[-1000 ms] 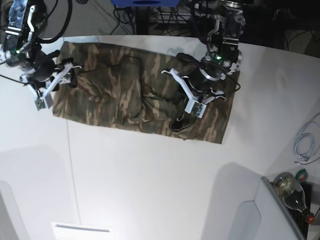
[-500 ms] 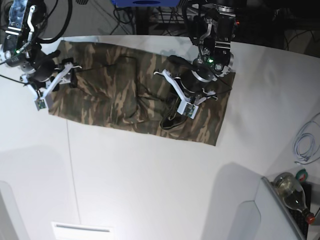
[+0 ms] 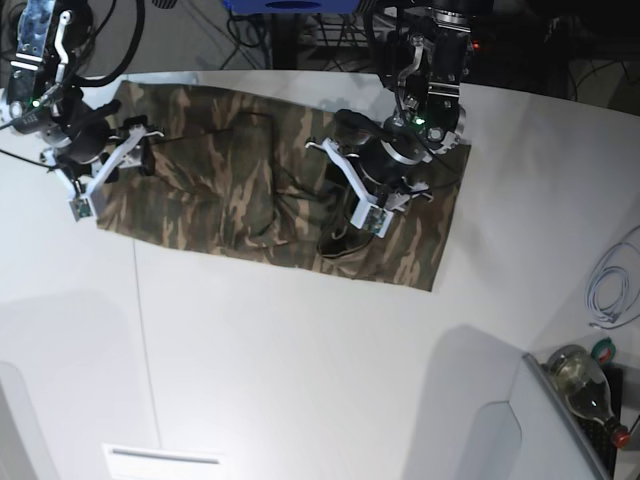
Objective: Layout the t-shirt on the table in an organized manner, then fold the t-shirt properly
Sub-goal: 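Fold the strip end held by the left gripper toward the right gripper, then release and regrasp the folded shirt edges with both grippers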
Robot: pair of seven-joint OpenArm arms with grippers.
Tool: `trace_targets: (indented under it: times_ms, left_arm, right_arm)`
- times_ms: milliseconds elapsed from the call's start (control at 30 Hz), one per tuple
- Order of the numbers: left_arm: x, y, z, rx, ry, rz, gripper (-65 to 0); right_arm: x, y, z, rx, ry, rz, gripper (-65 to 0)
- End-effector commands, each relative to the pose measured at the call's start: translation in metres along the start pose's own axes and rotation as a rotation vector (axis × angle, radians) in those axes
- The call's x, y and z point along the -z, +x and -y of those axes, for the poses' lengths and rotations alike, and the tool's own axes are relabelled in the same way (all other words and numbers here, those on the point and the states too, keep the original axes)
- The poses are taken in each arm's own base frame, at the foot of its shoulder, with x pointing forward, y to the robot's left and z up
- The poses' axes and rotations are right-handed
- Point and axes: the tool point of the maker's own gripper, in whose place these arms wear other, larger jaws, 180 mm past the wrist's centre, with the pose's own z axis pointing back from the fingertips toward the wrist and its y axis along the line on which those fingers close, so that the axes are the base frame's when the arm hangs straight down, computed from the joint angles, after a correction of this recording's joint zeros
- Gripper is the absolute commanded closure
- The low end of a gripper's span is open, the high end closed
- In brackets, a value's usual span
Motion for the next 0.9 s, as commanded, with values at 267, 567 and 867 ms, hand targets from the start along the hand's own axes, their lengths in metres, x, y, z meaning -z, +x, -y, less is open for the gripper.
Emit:
trace_targets:
  times_ms: [267, 567, 867]
  left_arm:
    - [0.004, 0.03, 0.067, 0.107, -0.165, 0.078, -47.9]
    - [-0.03, 0.043, 0.009, 0.09, -0.011, 0.098, -35.4]
    - [-0.088, 0.0, -0.146, -0.072, 0.358, 0.026, 0.0]
  right_arm:
    - [-0.003, 0.012, -0.002, -0.015, 0.01, 0.04, -33.3]
    - [-0.015, 0.022, 0.015, 0.016, -0.04, 0.093, -33.3]
    - [-0.068, 0.051, 0.047, 0.25, -0.014, 0.349, -38.9]
